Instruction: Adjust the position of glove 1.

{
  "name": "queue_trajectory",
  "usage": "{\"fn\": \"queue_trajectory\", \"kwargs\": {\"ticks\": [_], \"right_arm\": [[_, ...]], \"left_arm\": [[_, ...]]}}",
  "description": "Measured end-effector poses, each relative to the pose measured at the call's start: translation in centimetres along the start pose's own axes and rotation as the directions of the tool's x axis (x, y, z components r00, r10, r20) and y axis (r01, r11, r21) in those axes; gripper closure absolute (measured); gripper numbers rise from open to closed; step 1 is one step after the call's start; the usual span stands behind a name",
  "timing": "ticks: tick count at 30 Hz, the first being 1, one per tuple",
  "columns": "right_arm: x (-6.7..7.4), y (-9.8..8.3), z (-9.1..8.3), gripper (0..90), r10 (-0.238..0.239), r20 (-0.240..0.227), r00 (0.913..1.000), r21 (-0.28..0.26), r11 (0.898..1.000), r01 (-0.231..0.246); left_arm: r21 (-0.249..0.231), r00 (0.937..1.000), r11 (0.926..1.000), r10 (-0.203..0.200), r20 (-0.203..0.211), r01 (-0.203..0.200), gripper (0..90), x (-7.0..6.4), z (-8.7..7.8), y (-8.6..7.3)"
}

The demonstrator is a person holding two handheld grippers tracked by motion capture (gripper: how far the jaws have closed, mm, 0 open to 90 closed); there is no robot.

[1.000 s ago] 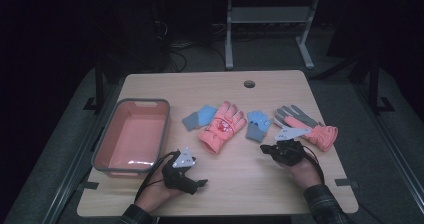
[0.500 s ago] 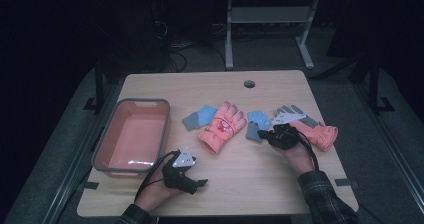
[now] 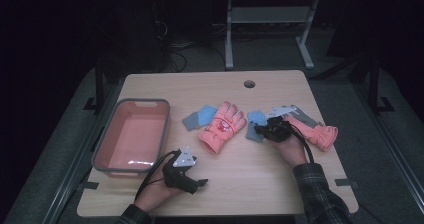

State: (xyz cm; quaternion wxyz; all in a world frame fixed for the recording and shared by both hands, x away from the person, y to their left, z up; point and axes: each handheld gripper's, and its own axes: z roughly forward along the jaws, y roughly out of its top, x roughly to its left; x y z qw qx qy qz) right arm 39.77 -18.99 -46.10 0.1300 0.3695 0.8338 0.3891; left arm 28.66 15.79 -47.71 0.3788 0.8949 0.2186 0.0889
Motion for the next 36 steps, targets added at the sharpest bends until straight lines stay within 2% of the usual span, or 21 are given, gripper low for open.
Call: {"fn": "queue_trajectory", "kwargs": {"ticks": [5, 14, 22, 30, 36], "right_arm": [[0.2, -0.2, 0.9, 90.0, 0.009, -0.007, 0.9999, 0.018, 1.000, -0.009], [1.1, -0.4, 0.7, 90.0, -0.007, -0.033, 0.9994, 0.029, 1.000, 0.008], [2.6, -1.1, -0.1, 90.0, -0.014, -0.075, 0.9971, 0.047, 0.999, 0.018], [4.9, -2.1, -1.5, 90.0, -0.060, -0.123, 0.9906, 0.077, 0.995, 0.070], [6.0, -2.9, -2.2, 90.0, -0.051, -0.161, 0.9856, 0.083, 0.994, 0.065]], "left_arm": [[-0.003, 1.0000, 1.0000, -0.001, -0.001, 0.001, 12.1, 0.0, 0.0, 0.0], [-0.003, 1.0000, 1.0000, 0.000, -0.002, 0.000, 12.2, 0.0, 0.0, 0.0], [-0.004, 1.0000, 1.0000, 0.000, -0.004, 0.000, 12.2, 0.0, 0.0, 0.0], [-0.004, 1.0000, 1.0000, -0.002, -0.003, 0.002, 12.2, -0.1, 0.0, 0.0], [-0.006, 1.0000, 1.0000, -0.002, -0.004, 0.002, 12.2, -0.1, 0.0, 0.0]]}}
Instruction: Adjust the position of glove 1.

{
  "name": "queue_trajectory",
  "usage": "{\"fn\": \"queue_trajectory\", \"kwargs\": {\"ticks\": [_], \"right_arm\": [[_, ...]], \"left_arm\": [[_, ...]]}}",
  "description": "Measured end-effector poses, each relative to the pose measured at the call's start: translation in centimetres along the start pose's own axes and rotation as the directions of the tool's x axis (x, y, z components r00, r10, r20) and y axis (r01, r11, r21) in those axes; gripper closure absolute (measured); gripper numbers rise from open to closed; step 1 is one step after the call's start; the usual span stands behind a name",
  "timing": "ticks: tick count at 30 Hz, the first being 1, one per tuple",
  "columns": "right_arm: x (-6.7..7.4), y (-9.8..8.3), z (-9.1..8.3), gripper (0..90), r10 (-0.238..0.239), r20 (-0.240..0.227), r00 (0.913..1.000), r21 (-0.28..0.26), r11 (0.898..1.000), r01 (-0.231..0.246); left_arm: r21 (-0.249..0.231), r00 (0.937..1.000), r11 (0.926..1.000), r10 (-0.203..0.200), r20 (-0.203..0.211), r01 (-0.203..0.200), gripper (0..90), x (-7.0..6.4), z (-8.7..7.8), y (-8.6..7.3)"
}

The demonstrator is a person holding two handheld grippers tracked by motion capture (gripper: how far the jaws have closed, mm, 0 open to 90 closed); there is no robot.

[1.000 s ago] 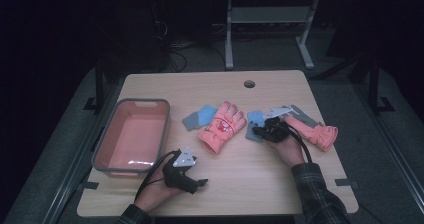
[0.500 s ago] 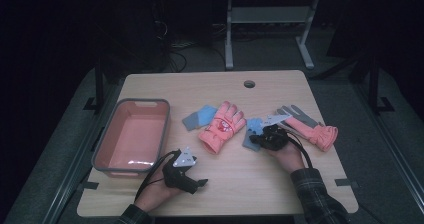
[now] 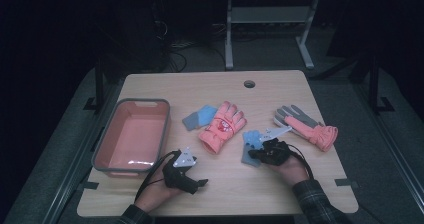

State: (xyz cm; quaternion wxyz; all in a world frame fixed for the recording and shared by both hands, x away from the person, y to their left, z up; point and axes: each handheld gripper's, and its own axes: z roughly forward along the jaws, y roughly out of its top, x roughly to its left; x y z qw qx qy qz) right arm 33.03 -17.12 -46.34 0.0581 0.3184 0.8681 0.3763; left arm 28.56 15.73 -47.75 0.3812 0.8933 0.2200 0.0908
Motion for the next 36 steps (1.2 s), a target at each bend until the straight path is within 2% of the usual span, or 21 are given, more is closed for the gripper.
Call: {"fn": "queue_trajectory", "kwargs": {"ticks": [5, 12, 13, 15, 18, 19, 22, 23, 26, 29, 31, 34, 36], "right_arm": [[0.9, -0.5, -0.3, 90.0, 0.006, -0.025, 0.9997, 0.005, 1.000, -0.006], [3.2, -1.3, -0.7, 90.0, -0.021, -0.076, 0.9969, 0.015, 1.000, 0.022], [3.2, -1.3, -0.7, 90.0, -0.021, -0.076, 0.9969, 0.015, 1.000, 0.022], [4.1, -1.6, -0.8, 90.0, -0.041, -0.085, 0.9955, 0.019, 0.999, 0.042], [4.7, -1.7, -0.9, 90.0, -0.041, -0.094, 0.9947, 0.020, 0.999, 0.043], [5.0, -1.7, -1.1, 90.0, -0.057, -0.087, 0.9946, 0.012, 0.998, 0.058], [4.7, -1.6, -1.8, 90.0, -0.050, -0.072, 0.9962, -0.008, 0.999, 0.049], [4.1, -1.8, -2.5, 90.0, -0.031, -0.047, 0.9984, -0.016, 0.999, 0.031], [3.2, -2.5, -3.2, 90.0, -0.006, -0.027, 0.9996, -0.014, 1.000, 0.005], [3.2, -3.0, -3.2, 90.0, 0.004, -0.046, 0.9989, -0.007, 1.000, -0.004], [3.6, -3.1, -2.8, 90.0, -0.014, -0.058, 0.9982, 0.019, 1.000, 0.015], [4.2, -2.8, -2.0, 90.0, -0.038, -0.081, 0.9960, 0.031, 0.999, 0.041], [4.6, -2.6, -1.7, 90.0, -0.038, -0.095, 0.9947, 0.037, 0.998, 0.042]], "left_arm": [[0.001, 1.0000, 1.0000, -0.001, 0.000, 0.001, 12.2, 0.0, 0.0, 0.0], [-0.002, 1.0000, 1.0000, -0.002, 0.000, 0.002, 12.2, 0.0, 0.0, 0.0], [-0.002, 1.0000, 1.0000, -0.002, 0.000, 0.002, 12.2, 0.0, 0.0, 0.0], [-0.001, 1.0000, 1.0000, 0.003, -0.001, -0.003, 12.2, 0.0, 0.0, 0.0], [-0.001, 1.0000, 1.0000, 0.001, 0.000, -0.001, 12.2, 0.0, 0.0, 0.0], [-0.001, 1.0000, 1.0000, 0.002, 0.000, -0.002, 12.2, 0.0, 0.0, 0.0], [-0.001, 1.0000, 1.0000, 0.002, -0.001, -0.002, 12.2, 0.0, 0.0, 0.0], [-0.001, 1.0000, 1.0000, 0.001, -0.001, -0.001, 12.3, 0.0, 0.0, 0.0], [-0.002, 1.0000, 1.0000, 0.000, -0.001, 0.000, 12.2, 0.0, 0.0, 0.0], [-0.002, 1.0000, 1.0000, 0.000, -0.001, 0.000, 12.2, 0.0, 0.0, 0.0], [-0.002, 1.0000, 1.0000, 0.000, -0.001, 0.000, 12.2, 0.0, 0.0, 0.0], [-0.002, 1.0000, 1.0000, 0.000, -0.001, 0.000, 12.2, 0.0, 0.0, 0.0], [-0.001, 1.0000, 1.0000, 0.000, -0.001, 0.000, 12.3, 0.0, 0.0, 0.0]]}}
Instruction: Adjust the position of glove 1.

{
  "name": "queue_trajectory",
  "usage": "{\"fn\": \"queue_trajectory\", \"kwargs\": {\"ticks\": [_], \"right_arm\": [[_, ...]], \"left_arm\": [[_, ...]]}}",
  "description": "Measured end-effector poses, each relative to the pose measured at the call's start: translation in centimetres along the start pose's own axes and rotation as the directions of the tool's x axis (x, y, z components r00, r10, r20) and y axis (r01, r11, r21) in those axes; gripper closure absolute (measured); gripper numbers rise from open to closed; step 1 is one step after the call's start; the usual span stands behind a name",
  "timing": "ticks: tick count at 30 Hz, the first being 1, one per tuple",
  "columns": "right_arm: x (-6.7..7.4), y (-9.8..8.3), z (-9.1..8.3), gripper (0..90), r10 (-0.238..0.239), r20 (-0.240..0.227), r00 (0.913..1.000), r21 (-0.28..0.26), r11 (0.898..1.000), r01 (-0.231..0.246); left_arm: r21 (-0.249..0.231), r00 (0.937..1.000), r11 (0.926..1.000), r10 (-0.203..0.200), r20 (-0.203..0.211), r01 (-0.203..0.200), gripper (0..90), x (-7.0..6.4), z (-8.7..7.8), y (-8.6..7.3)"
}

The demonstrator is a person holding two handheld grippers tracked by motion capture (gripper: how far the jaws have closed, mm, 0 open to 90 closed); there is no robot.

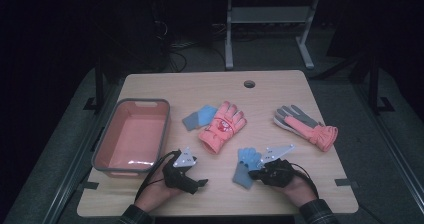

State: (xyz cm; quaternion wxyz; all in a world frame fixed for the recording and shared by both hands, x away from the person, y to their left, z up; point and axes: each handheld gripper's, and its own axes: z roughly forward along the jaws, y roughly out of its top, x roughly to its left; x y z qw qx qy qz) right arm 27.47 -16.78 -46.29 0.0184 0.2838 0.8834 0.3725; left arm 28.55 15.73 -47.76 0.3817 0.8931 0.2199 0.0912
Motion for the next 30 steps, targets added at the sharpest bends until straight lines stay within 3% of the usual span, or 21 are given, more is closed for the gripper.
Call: {"fn": "queue_trajectory", "kwargs": {"ticks": [12, 19, 25, 30], "right_arm": [[1.8, 1.8, 2.6, 90.0, -0.051, -0.076, 0.9958, -0.001, 0.999, 0.051], [2.1, 2.3, 3.0, 90.0, -0.067, -0.085, 0.9941, -0.001, 0.998, 0.067], [0.8, 1.6, 0.8, 80.3, -0.035, -0.039, 0.9986, -0.056, 0.998, 0.033], [-1.1, 0.0, -1.4, 63.8, 0.020, 0.048, 0.9987, -0.083, 0.996, -0.016]], "left_arm": [[0.001, 1.0000, 1.0000, 0.001, 0.000, -0.001, 12.2, 0.0, 0.0, 0.0], [-0.003, 1.0000, 1.0000, -0.002, -0.001, 0.002, 12.2, 0.0, 0.0, 0.0], [0.002, 1.0000, 1.0000, -0.005, -0.007, 0.005, 12.2, -0.1, 0.0, 0.0], [-0.004, 0.9998, 0.9999, -0.016, -0.010, 0.016, 12.1, -0.2, 0.1, 0.1]]}}
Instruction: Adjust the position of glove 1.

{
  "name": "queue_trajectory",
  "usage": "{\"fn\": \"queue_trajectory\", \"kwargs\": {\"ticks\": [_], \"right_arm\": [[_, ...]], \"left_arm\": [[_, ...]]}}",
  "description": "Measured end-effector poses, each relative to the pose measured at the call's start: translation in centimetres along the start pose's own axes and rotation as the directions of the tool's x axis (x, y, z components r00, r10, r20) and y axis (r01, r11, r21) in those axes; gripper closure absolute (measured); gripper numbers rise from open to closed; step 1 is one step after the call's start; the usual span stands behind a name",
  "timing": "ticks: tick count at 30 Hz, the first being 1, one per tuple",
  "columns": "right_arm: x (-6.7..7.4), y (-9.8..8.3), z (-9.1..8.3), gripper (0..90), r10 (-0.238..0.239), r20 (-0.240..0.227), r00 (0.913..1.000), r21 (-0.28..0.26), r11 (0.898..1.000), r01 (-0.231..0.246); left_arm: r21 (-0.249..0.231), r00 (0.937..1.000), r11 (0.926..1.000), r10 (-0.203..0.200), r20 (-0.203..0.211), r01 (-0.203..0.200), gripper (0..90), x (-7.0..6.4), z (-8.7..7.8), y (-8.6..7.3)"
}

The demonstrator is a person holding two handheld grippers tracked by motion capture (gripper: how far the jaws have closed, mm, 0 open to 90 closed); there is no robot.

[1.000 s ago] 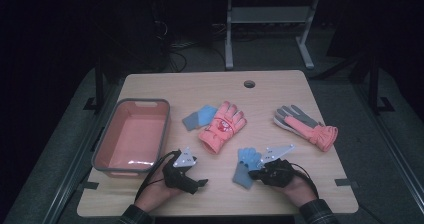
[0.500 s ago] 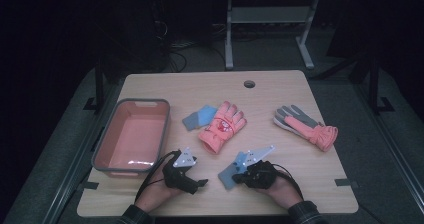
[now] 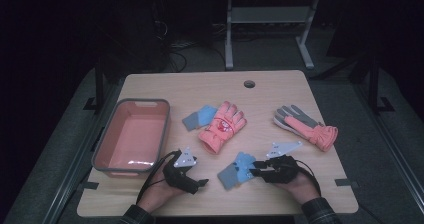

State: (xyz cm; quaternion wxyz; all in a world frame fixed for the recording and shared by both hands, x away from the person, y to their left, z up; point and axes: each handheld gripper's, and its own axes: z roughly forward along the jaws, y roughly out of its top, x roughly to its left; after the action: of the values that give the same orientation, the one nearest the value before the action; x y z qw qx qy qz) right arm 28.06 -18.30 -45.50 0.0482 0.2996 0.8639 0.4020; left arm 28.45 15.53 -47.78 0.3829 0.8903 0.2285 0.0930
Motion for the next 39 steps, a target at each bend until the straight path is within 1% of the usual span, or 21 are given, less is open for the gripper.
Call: {"fn": "queue_trajectory", "kwargs": {"ticks": [2, 4, 7, 9, 10, 11, 12, 13, 14, 16, 17, 18, 20, 21, 24, 25, 30, 34, 35, 36, 39], "right_arm": [[-0.5, -0.5, -0.7, 56.3, 0.024, 0.036, 0.9990, -0.005, 1.000, -0.024], [-1.1, -1.1, -1.3, 47.4, 0.026, 0.075, 0.9969, -0.017, 1.000, -0.025], [-1.8, -2.1, -1.8, 37.4, 0.033, 0.130, 0.9909, -0.018, 0.999, -0.031], [-2.1, -2.4, -1.9, 35.6, 0.040, 0.141, 0.9892, -0.013, 0.999, -0.038], [-2.6, -3.0, -2.0, 30.4, 0.052, 0.160, 0.9857, -0.010, 0.999, -0.051], [-2.6, -3.0, -2.0, 30.4, 0.052, 0.160, 0.9857, -0.010, 0.999, -0.051], [-3.2, -3.3, -2.1, 26.2, 0.069, 0.174, 0.9823, -0.007, 0.998, -0.069], [-3.4, -3.5, -2.1, 24.5, 0.081, 0.186, 0.9792, -0.010, 0.997, -0.081], [-3.6, -3.6, -2.0, 23.3, 0.086, 0.197, 0.9767, -0.012, 0.996, -0.085], [-3.7, -3.8, -1.8, 20.4, 0.084, 0.215, 0.9730, -0.007, 0.996, -0.085], [-3.7, -3.8, -1.8, 20.4, 0.084, 0.215, 0.9730, -0.007, 0.996, -0.085], [-3.8, -4.0, -1.6, 17.3, 0.073, 0.229, 0.9706, -0.013, 0.997, -0.072], [-3.8, -4.1, -1.5, 16.7, 0.071, 0.234, 0.9697, -0.017, 0.997, -0.069], [-3.7, -4.1, -1.4, 15.5, 0.069, 0.237, 0.9691, -0.021, 0.998, -0.066], [-3.7, -4.1, -1.4, 13.5, 0.060, 0.238, 0.9695, -0.016, 0.998, -0.058], [-3.7, -4.2, -1.4, 13.0, 0.059, 0.239, 0.9693, -0.016, 0.998, -0.057], [-3.7, -4.2, -1.4, 13.0, 0.063, 0.239, 0.9689, -0.015, 0.998, -0.062], [-3.7, -4.2, -1.4, 13.0, 0.063, 0.239, 0.9689, -0.015, 0.998, -0.062], [-3.7, -4.2, -1.4, 13.0, 0.064, 0.239, 0.9690, -0.015, 0.998, -0.062], [-3.7, -4.2, -1.4, 13.0, 0.063, 0.239, 0.9689, -0.015, 0.998, -0.061], [-3.7, -4.2, -1.4, 13.0, 0.064, 0.238, 0.9690, -0.015, 0.998, -0.062]], "left_arm": [[-0.002, 1.0000, 1.0000, -0.005, 0.002, 0.005, 12.1, -0.1, 0.0, 0.0], [-0.002, 1.0000, 1.0000, -0.003, 0.004, 0.003, 12.2, -0.1, 0.1, 0.0], [0.002, 1.0000, 1.0000, -0.001, 0.006, 0.001, 12.1, -0.2, 0.1, 0.1], [0.008, 1.0000, 1.0000, 0.005, 0.005, -0.005, 12.2, -0.1, 0.1, 0.1], [0.023, 0.9999, 0.9997, 0.009, 0.007, -0.009, 12.3, -0.1, 0.1, 0.3], [0.023, 0.9999, 0.9997, 0.009, 0.007, -0.009, 12.7, -0.1, 0.1, 0.3], [0.032, 0.9998, 0.9994, 0.012, 0.014, -0.013, 13.3, -0.2, 0.1, 0.5], [0.035, 0.9998, 0.9993, 0.011, 0.014, -0.011, 13.3, -0.3, 0.2, 0.6], [0.050, 0.9997, 0.9986, 0.016, 0.019, -0.017, 13.3, -0.3, 0.1, 0.7], [0.060, 0.9996, 0.9980, 0.017, 0.022, -0.019, 13.5, -0.3, -0.1, 0.9], [0.060, 0.9996, 0.9980, 0.017, 0.022, -0.019, 13.6, -0.3, -0.1, 0.9], [0.053, 0.9995, 0.9984, 0.019, 0.025, -0.020, 13.6, -0.4, -0.3, 1.3], [0.047, 0.9995, 0.9986, 0.021, 0.025, -0.023, 13.7, -0.4, -0.4, 1.5], [0.046, 0.9994, 0.9986, 0.025, 0.023, -0.026, 13.7, -0.3, -0.6, 2.0], [0.035, 0.9995, 0.9992, 0.022, 0.023, -0.022, 13.7, -0.2, -0.8, 2.5], [0.025, 0.9995, 0.9994, 0.023, 0.021, -0.024, 13.7, -0.2, -1.1, 3.1], [0.005, 0.9997, 1.0000, 0.008, 0.024, -0.008, 13.9, 0.0, -1.3, 4.5], [0.006, 0.9999, 1.0000, 0.002, 0.013, -0.002, 14.3, 0.5, -1.1, 5.8], [0.006, 0.9999, 1.0000, 0.002, 0.013, -0.002, 15.9, 0.5, -1.1, 5.8], [-0.007, 0.9999, 1.0000, -0.005, 0.010, 0.005, 18.4, 1.0, -1.1, 6.5], [-0.004, 0.9998, 1.0000, -0.004, -0.017, 0.004, 21.2, 1.8, -1.1, 7.6]]}}
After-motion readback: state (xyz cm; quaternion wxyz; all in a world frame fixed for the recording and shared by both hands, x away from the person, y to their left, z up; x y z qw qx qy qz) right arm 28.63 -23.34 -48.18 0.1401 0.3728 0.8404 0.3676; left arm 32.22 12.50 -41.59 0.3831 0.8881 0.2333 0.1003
